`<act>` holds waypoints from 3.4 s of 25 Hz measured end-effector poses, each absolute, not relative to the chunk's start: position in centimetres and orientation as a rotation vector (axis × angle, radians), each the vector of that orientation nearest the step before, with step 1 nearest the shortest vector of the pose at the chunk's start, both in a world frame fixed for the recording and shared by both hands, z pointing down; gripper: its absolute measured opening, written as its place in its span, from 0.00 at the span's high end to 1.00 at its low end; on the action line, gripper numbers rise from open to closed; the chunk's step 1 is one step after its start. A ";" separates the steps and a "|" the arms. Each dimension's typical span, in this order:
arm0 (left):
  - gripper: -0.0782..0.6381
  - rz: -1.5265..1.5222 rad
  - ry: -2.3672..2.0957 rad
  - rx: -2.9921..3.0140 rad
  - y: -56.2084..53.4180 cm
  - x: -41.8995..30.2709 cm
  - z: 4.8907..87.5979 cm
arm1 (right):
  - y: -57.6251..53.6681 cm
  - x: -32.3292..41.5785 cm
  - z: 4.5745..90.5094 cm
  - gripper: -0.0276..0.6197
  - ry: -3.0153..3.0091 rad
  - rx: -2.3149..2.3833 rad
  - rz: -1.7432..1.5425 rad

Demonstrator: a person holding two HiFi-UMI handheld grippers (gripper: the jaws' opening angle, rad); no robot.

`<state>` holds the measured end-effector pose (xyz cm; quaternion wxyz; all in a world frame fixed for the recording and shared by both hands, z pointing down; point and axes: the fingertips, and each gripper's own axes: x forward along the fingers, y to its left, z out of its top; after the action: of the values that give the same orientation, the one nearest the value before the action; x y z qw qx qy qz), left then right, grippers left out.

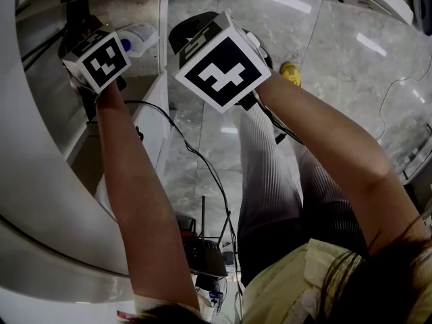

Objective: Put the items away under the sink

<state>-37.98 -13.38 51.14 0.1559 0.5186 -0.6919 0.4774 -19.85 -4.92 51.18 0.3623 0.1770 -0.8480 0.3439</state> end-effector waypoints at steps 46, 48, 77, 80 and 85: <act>0.74 0.977 -1.981 1.585 -11.1 -31.1 47.3 | -4.2 -15.4 49.1 0.92 -2.184 0.504 0.934; 0.74 0.957 -1.974 1.589 -10.6 -30.4 46.8 | -4.0 -15.1 48.7 0.92 -2.184 0.505 0.936; 0.78 0.760 -1.827 1.584 -3.0 -20.1 40.0 | -1.3 -10.4 40.0 0.92 -2.214 0.598 1.016; 0.78 0.775 -1.815 1.600 -1.8 -18.9 38.8 | -1.0 -9.4 39.0 0.92 -2.213 0.618 1.018; 0.81 0.764 -1.825 1.591 -0.2 -17.4 36.2 | -0.9 -7.9 37.1 0.92 -2.224 0.647 0.995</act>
<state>-17.40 -0.22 36.24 0.2968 0.5983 -0.6865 0.2874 -7.89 -0.92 37.06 0.3056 0.2444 -0.8401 0.3757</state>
